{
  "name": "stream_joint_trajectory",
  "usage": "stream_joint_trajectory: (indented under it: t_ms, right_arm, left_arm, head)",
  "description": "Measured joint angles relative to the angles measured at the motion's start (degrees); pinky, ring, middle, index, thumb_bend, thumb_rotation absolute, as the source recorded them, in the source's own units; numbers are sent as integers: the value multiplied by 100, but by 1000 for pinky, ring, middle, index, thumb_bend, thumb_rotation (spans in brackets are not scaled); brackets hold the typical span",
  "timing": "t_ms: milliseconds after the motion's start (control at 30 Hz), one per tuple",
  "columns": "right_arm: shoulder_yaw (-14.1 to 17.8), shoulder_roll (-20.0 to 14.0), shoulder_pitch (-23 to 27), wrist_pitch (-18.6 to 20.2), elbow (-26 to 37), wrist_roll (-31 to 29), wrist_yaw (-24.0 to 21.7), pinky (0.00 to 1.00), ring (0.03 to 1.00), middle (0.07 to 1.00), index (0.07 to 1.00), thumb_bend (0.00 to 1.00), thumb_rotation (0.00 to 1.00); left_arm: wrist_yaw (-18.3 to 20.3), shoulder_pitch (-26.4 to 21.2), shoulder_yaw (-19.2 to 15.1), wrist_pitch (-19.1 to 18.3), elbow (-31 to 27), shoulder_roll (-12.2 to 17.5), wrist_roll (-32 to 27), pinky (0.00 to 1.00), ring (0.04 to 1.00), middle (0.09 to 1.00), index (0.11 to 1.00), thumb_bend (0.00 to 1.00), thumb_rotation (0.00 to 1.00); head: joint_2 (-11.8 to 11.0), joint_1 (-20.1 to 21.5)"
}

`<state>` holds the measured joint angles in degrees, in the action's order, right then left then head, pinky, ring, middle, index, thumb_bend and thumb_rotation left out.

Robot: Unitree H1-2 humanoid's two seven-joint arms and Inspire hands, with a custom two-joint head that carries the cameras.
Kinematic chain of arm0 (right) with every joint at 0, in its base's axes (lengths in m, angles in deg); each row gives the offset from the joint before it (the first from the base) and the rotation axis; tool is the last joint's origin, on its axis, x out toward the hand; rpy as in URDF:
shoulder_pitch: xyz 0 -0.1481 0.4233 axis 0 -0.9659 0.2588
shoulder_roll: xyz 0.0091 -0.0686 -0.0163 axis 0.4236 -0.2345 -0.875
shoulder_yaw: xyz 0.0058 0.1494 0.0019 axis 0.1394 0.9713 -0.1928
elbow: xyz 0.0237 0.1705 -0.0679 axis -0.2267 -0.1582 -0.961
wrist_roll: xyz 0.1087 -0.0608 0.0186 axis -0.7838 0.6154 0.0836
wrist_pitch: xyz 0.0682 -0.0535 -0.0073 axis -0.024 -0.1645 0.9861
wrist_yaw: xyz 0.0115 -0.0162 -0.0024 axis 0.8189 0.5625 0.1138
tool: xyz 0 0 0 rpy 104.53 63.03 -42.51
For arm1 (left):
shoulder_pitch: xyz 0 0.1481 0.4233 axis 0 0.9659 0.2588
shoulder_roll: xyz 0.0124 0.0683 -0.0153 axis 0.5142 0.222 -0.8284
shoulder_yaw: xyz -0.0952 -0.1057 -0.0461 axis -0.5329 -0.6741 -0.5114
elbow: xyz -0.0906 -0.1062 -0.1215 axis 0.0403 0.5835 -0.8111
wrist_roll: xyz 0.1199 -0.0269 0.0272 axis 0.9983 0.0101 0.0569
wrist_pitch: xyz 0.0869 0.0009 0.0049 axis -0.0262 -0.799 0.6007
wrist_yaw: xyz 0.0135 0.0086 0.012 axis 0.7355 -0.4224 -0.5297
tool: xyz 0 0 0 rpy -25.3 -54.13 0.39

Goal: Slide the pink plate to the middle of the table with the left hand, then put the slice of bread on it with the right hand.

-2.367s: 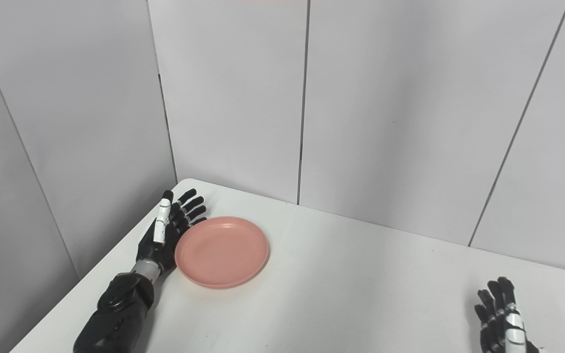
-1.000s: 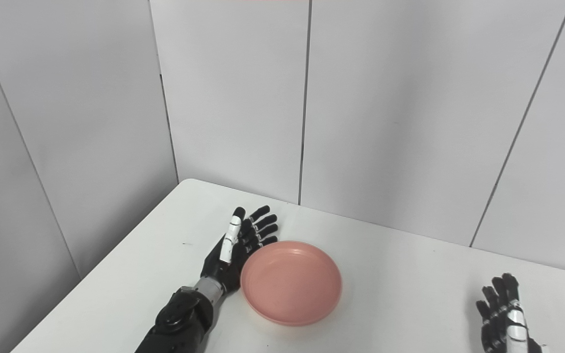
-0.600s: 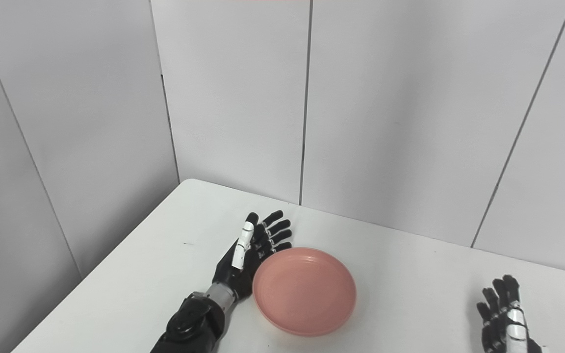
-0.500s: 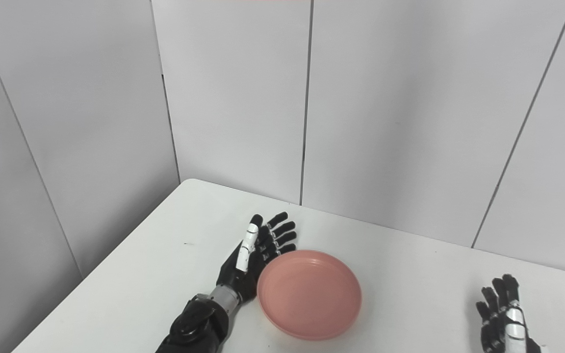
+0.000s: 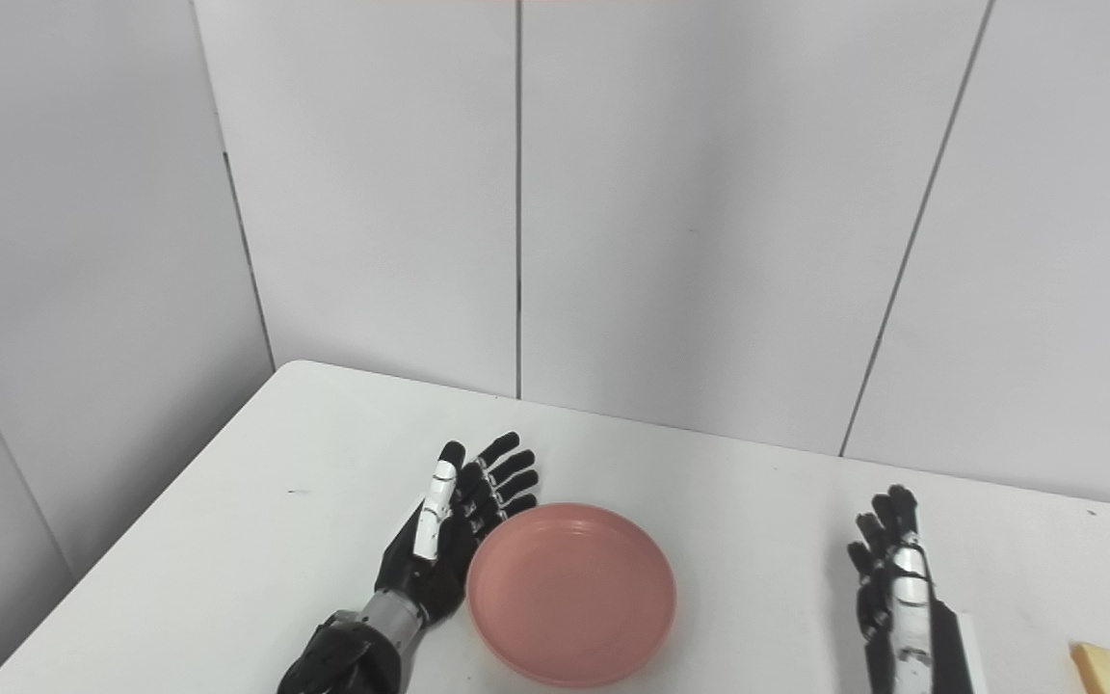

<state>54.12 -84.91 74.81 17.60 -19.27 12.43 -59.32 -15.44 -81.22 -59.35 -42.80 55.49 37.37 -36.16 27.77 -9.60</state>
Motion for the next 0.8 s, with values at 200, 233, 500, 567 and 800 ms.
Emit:
stream_joint_trajectory:
  t_ms: [200,233,500,567,800]
  right_arm:
    - [-49,133,12,28,-4,99,127,985,951,962,963,697,901]
    - [-64,159,12,54,-3,124,153,982,950,962,963,700,897]
    - [-146,331,74,304,-1,271,291,999,947,960,958,722,907]
    - [-177,327,90,308,10,299,297,992,947,960,956,706,909]
    - [-210,329,100,357,169,350,325,986,949,950,936,672,902]
  left_arm:
    - [7,96,29,-151,-188,-16,0,884,897,888,862,754,971]
    - [12,119,49,-175,-226,-19,1,883,893,888,865,751,975]
    - [102,302,225,-359,-526,-57,3,880,897,895,870,748,949]
    - [100,329,237,-388,-570,-104,5,879,903,899,876,742,951]
    - [101,476,260,-456,-766,-208,0,915,942,919,892,716,946]
  head:
    - [115,406]
    - [132,528]
    - [334,976]
    - [422,1134]
    - [615,1565]
